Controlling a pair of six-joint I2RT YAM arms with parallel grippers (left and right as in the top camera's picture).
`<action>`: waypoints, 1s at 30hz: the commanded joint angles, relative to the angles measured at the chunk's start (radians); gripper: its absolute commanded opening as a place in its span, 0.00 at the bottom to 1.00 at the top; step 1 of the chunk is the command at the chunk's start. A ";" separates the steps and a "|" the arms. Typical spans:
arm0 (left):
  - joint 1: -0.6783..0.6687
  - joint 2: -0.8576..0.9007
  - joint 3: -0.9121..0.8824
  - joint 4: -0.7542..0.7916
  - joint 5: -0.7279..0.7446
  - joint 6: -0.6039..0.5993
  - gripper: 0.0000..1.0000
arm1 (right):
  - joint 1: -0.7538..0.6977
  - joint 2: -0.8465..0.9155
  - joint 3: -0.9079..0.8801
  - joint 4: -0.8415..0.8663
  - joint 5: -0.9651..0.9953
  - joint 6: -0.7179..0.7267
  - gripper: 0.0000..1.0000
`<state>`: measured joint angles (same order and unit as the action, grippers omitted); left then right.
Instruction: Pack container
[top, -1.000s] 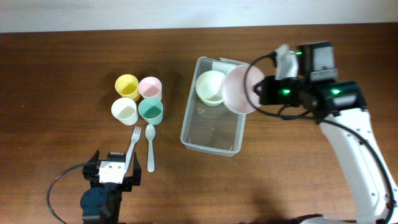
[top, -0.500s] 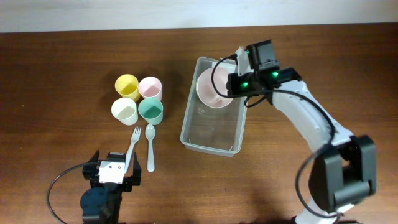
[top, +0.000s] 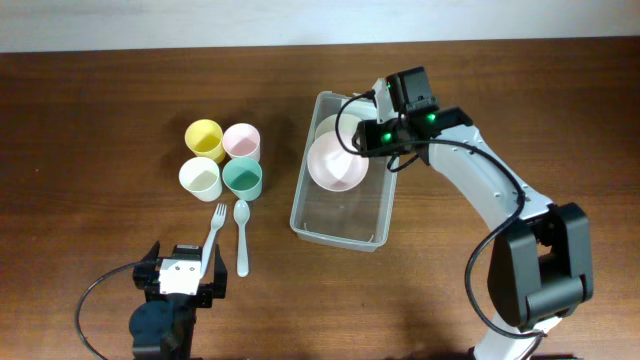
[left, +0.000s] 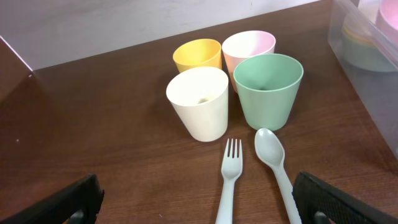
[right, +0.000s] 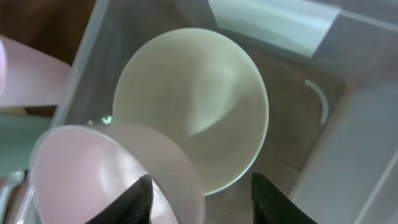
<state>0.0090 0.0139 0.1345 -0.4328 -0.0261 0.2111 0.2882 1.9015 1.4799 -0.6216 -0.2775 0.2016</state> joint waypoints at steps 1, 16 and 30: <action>0.000 -0.007 -0.008 0.002 0.011 -0.016 1.00 | 0.008 -0.018 0.107 -0.051 -0.002 -0.007 0.41; 0.000 -0.007 -0.008 0.002 0.011 -0.016 1.00 | 0.101 0.001 0.174 -0.289 0.080 -0.053 0.49; 0.000 -0.007 -0.008 0.002 0.011 -0.016 1.00 | 0.139 0.014 -0.046 -0.227 0.185 -0.039 0.54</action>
<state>0.0090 0.0139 0.1345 -0.4328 -0.0265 0.2111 0.4370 1.9015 1.4864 -0.8879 -0.1158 0.1566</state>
